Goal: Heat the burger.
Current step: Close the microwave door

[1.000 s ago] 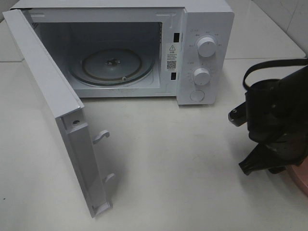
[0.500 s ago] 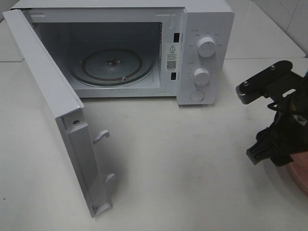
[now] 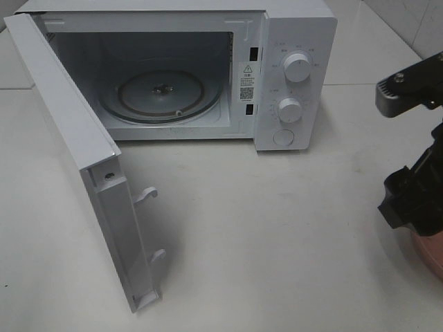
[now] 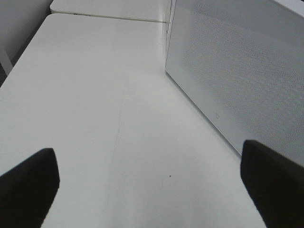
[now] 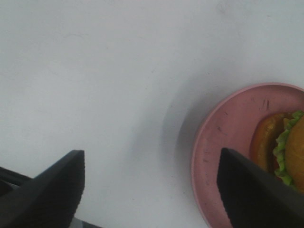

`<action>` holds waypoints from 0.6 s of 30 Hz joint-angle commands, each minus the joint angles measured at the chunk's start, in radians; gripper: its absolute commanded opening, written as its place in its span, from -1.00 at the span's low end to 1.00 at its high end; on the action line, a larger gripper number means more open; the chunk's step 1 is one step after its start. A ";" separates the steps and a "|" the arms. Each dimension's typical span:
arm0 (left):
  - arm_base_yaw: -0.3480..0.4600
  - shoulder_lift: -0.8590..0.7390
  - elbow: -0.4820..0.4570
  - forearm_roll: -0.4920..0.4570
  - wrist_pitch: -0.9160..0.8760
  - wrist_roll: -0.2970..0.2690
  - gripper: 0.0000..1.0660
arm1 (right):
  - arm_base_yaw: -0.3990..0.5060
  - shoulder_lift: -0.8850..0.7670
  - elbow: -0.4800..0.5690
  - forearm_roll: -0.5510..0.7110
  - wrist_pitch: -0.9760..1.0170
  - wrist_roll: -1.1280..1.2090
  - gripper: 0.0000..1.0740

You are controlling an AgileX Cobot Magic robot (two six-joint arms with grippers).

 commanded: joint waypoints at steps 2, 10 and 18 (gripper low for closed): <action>0.000 -0.020 0.003 -0.001 -0.006 -0.004 0.79 | -0.002 -0.100 -0.004 0.076 0.029 -0.050 0.42; 0.000 -0.020 0.003 -0.001 -0.006 -0.004 0.79 | -0.002 -0.244 -0.004 0.107 0.144 -0.099 0.42; 0.000 -0.020 0.003 -0.001 -0.006 -0.004 0.79 | -0.002 -0.370 -0.002 0.107 0.246 -0.100 0.42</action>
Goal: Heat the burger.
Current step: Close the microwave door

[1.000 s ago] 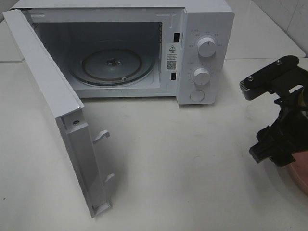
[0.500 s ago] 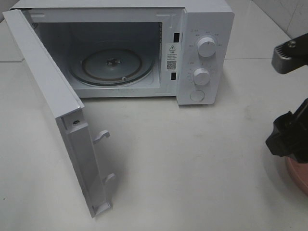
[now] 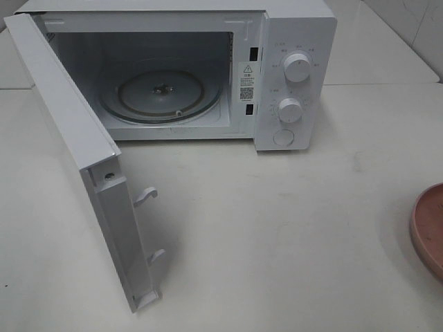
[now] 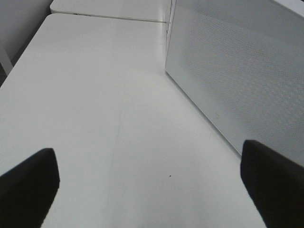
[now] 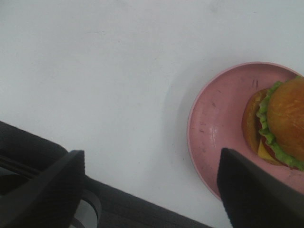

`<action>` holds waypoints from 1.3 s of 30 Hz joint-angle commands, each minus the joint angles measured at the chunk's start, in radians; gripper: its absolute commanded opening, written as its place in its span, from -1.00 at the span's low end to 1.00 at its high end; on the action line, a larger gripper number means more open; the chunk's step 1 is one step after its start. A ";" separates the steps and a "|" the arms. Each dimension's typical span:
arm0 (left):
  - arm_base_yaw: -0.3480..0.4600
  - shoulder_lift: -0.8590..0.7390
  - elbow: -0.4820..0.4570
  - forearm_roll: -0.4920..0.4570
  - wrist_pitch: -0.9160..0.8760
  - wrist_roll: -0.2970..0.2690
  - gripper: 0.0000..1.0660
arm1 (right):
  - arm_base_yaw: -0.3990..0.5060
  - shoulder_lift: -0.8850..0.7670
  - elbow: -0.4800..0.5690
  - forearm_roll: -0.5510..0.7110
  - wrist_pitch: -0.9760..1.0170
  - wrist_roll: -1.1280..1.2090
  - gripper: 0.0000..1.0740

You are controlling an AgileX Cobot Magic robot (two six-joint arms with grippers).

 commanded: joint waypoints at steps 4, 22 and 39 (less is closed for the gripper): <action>0.000 -0.020 0.003 -0.001 -0.006 -0.004 0.79 | -0.002 -0.091 0.011 0.004 0.064 -0.026 0.42; 0.000 -0.020 0.003 -0.001 -0.006 -0.004 0.79 | -0.274 -0.549 0.175 0.086 0.033 -0.103 0.42; 0.000 -0.020 0.003 -0.001 -0.006 -0.004 0.79 | -0.469 -0.739 0.188 0.116 0.008 -0.114 0.39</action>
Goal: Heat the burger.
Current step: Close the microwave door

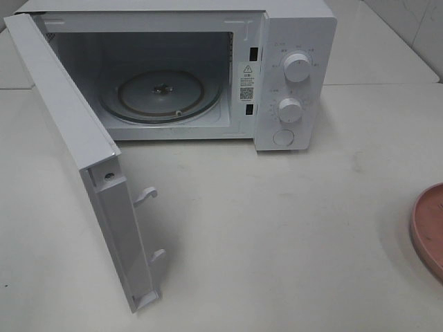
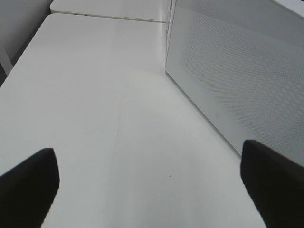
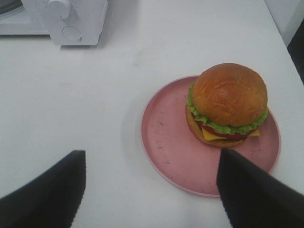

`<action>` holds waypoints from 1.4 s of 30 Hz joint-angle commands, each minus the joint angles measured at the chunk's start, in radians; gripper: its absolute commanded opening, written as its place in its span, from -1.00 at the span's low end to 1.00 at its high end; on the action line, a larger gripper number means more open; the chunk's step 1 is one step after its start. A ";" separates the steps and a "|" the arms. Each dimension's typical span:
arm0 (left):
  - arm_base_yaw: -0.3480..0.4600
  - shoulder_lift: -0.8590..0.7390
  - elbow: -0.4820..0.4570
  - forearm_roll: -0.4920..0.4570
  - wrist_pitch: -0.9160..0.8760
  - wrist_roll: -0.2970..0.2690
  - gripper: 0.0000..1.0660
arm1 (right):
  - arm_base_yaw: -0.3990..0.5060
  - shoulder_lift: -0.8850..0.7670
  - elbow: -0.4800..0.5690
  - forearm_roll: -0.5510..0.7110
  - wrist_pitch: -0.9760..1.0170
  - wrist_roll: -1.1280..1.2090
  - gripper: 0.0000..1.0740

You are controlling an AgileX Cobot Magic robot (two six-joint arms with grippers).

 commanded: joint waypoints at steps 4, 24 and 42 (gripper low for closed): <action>0.000 -0.020 0.003 -0.001 -0.006 -0.004 0.79 | -0.036 -0.083 0.002 0.009 -0.006 -0.017 0.38; 0.000 -0.020 0.003 -0.001 -0.006 -0.004 0.79 | -0.036 -0.083 0.002 0.013 -0.006 -0.016 0.38; 0.000 -0.020 0.003 -0.001 -0.006 -0.004 0.79 | -0.036 -0.083 0.002 0.013 -0.006 -0.016 0.38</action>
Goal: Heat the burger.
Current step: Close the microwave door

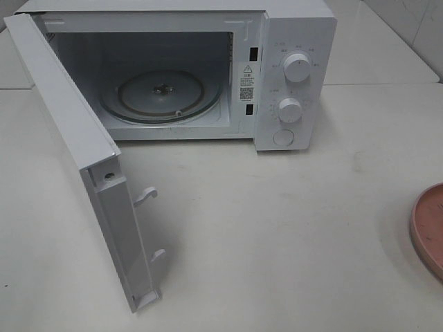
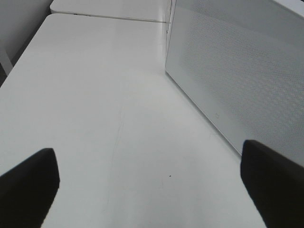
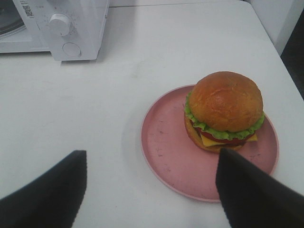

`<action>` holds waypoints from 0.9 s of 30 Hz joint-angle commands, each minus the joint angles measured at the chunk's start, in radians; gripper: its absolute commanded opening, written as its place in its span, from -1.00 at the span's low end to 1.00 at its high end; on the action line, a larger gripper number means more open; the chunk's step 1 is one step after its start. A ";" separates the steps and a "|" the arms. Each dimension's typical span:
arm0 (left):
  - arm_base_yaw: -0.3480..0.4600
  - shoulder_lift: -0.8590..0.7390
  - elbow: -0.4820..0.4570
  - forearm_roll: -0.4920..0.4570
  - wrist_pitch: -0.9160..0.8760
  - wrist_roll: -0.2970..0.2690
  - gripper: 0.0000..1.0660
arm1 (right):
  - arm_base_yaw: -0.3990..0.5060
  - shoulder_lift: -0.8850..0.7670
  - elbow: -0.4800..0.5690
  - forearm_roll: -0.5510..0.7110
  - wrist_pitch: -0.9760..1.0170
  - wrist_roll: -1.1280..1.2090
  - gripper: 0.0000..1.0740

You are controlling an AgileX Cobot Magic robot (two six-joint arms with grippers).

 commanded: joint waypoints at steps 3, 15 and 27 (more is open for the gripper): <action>0.000 -0.020 0.003 -0.001 -0.006 -0.004 0.79 | -0.004 -0.027 0.002 -0.002 -0.004 -0.016 0.38; 0.000 -0.020 0.003 -0.012 -0.008 -0.004 0.79 | -0.004 -0.027 0.002 -0.002 -0.004 -0.016 0.38; 0.000 0.146 -0.029 -0.024 -0.150 -0.007 0.26 | -0.004 -0.027 0.002 -0.002 -0.004 -0.016 0.38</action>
